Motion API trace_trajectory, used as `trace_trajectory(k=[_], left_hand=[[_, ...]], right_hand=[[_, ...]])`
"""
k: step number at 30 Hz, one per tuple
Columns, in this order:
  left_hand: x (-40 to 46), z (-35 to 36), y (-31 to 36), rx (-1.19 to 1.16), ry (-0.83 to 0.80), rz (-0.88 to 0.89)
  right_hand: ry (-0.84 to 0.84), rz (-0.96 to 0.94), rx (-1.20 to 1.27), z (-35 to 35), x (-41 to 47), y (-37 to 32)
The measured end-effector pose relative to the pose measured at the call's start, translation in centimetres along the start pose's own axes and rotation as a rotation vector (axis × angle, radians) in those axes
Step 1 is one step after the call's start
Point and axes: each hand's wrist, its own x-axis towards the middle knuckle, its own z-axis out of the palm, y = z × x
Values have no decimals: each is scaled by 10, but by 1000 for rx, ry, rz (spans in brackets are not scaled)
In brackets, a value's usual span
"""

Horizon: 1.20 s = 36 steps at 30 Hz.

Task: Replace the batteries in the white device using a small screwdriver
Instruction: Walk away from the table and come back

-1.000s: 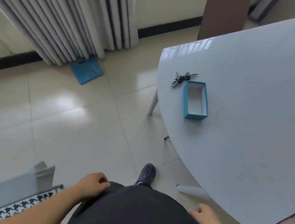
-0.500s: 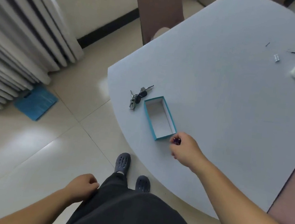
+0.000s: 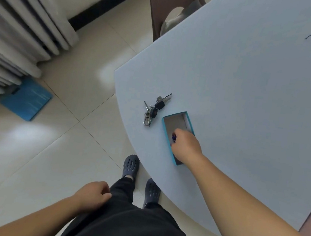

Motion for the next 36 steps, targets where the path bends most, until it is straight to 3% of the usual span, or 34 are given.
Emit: trace_trajectory(k=[21,30,36], left_hand=[[21,-29,-5,118,-52,57],[32,-56,0,272,-87,77],[42,-75,8,479,-74,77]], right_hand=[[45,7,30,-11,-14,-5],[219,65,335,1,-100,-24],[-41,294,723,52,-196,-2]])
